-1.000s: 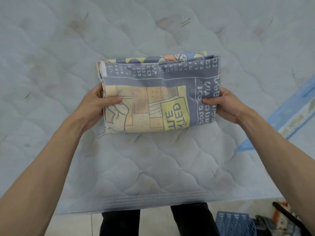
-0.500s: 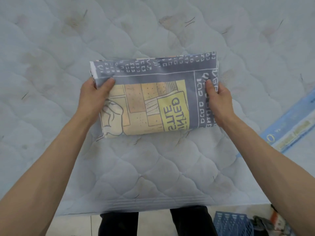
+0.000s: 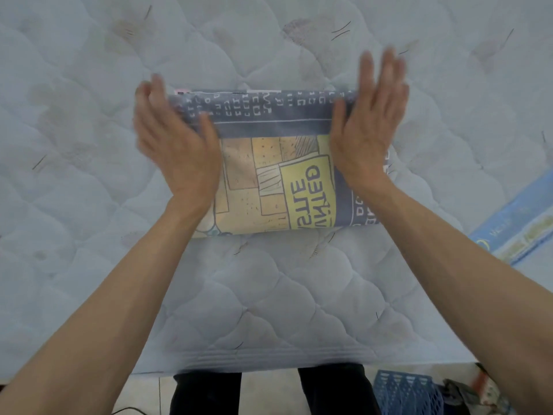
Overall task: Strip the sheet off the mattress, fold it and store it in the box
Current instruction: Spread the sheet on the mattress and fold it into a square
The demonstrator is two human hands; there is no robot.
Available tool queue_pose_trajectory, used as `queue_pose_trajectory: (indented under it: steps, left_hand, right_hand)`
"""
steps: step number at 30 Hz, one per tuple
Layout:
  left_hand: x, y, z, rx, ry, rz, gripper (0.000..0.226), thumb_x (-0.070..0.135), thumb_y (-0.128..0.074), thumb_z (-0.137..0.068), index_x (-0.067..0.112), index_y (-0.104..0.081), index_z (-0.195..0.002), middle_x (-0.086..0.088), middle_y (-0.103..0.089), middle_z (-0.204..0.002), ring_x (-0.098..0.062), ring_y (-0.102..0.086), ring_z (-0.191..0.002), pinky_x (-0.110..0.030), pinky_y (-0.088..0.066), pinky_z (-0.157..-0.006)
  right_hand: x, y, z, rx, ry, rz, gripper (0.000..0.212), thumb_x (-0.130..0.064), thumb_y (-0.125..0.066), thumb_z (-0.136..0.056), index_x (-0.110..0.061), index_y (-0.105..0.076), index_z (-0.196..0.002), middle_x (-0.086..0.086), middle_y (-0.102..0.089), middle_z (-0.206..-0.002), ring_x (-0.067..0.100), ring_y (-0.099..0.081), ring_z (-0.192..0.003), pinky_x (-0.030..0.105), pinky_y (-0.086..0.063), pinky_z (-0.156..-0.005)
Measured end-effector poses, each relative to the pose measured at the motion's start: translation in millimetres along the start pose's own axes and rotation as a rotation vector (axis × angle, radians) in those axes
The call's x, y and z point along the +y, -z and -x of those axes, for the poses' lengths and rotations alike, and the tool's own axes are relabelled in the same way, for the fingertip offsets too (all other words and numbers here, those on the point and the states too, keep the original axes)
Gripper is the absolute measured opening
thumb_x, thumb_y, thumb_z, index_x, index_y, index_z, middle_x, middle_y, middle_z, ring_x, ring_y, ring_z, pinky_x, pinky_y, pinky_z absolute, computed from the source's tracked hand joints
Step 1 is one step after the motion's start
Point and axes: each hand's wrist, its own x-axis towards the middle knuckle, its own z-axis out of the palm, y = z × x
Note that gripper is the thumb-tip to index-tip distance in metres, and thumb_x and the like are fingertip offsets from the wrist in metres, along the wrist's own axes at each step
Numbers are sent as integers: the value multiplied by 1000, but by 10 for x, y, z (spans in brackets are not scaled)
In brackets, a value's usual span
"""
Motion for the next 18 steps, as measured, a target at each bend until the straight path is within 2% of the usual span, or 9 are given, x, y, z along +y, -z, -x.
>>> queue_pose_trajectory:
  steps: [1,3,4,5,8,11,13,15,18]
  left_hand:
    - [116,-44,64,-35,-180,-37,64,45,-42,-104,14,-28,-158,-11,-31,-163,-27,-28,-151,-45,-22,-122]
    - [243,-181,242,-233,-627,-148,67,53,-34,-107,13,-26,-160,-12,-23,-167,-31,-19,-155,-55,-14,-125]
    - [215,-250,299,-322,-747,-198,70,57,-31,-106,13,-25,-161,-9,-20,-168,-31,-17,-156,-58,-12,-125]
    - [128,-309,309,-378,-752,-234,72,61,-26,-106,15,-22,-162,-6,-17,-170,-29,-13,-157,-58,-11,-125]
    - [-198,-369,163,-355,-468,-253,75,61,-16,-105,13,-15,-163,-6,-14,-170,-26,-10,-158,-50,-8,-128]
    - [-248,-309,39,-343,-433,-291,75,58,-15,-106,7,-16,-161,-11,-15,-169,-26,-11,-157,-51,-9,-128]
    - [-129,-275,108,-299,-397,-281,76,57,-17,-107,4,-15,-161,-15,-15,-169,-30,-12,-157,-53,-9,-127]
    - [-105,-226,345,-282,-443,-270,77,56,-23,-107,1,-15,-160,-18,-15,-168,-34,-13,-156,-54,-7,-127]
    - [-436,-145,690,-384,-628,-278,79,58,-28,-106,3,-13,-161,-16,-12,-169,-31,-9,-157,-53,-8,-127]
  right_hand:
    - [-39,-61,-69,-60,160,9,58,-34,-39,-105,-9,-30,-157,18,-25,-162,38,-20,-151,53,-13,-123]
    - [-3,-185,-124,-257,427,15,62,-45,-29,-108,-9,-25,-158,15,-21,-165,36,-16,-153,54,-11,-124]
    - [89,-234,-126,-354,518,22,65,-49,-25,-107,-9,-22,-159,13,-18,-166,34,-13,-154,53,-9,-124]
    - [207,-266,-135,-415,563,35,68,-52,-23,-106,-10,-19,-160,11,-16,-167,32,-11,-154,52,-7,-125]
    - [479,-308,-244,-394,509,104,70,-55,-22,-106,-10,-17,-160,9,-14,-167,30,-9,-155,52,-5,-125]
    - [540,-269,-364,-333,341,170,73,-57,-16,-106,-8,-15,-160,13,-13,-167,34,-9,-154,54,-7,-124]
    - [460,-222,-220,-254,301,152,73,-54,-20,-107,-3,-15,-159,18,-14,-166,39,-11,-153,56,-9,-123]
    - [403,-171,142,-255,421,101,73,-52,-27,-106,-3,-15,-159,18,-14,-166,38,-11,-153,56,-9,-124]
    - [607,-119,613,-346,519,109,75,-55,-34,-104,-7,-18,-159,10,-15,-167,31,-10,-155,52,-10,-125]
